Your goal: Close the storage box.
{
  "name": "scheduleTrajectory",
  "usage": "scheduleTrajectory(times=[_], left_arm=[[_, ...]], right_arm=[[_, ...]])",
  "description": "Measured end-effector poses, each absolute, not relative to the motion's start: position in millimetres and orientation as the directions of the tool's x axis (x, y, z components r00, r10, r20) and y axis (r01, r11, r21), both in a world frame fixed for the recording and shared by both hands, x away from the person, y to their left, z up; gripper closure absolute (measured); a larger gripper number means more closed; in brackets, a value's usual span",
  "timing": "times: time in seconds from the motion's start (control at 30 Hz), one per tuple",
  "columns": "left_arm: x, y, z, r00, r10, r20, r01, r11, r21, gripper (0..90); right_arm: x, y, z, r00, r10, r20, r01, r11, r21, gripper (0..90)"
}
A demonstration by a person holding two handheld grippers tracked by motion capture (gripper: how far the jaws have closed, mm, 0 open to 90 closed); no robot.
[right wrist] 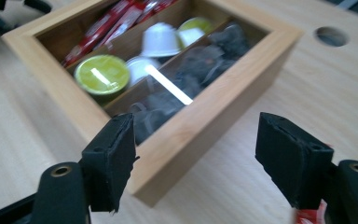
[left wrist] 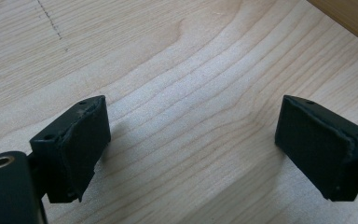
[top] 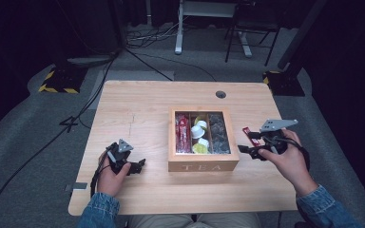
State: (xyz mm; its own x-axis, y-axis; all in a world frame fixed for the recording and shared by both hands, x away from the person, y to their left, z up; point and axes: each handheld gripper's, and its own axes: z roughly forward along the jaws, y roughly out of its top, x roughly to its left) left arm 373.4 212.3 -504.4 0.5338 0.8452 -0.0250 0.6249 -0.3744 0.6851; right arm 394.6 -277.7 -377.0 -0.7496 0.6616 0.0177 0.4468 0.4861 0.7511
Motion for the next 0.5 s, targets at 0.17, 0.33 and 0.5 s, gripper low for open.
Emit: scheduleTrajectory(times=[0.17,0.33,0.5], left_arm=[[374,214,-505,0.543,0.839,-0.027,0.62,-0.379,0.687,10.6],[375,216,-504,0.553,0.833,-0.021,0.614,-0.39,0.687,10.1],[376,216,-504,0.56,0.828,-0.024,0.613,-0.395,0.685,9.8]], right_arm=[[401,-302,-368,-0.695,0.719,0.015,0.453,0.421,0.786,27.6],[406,-326,-368,-0.647,0.762,0.022,0.467,0.374,0.801,27.6],[408,-346,-375,-0.596,0.803,0.027,0.49,0.337,0.804,27.9]])
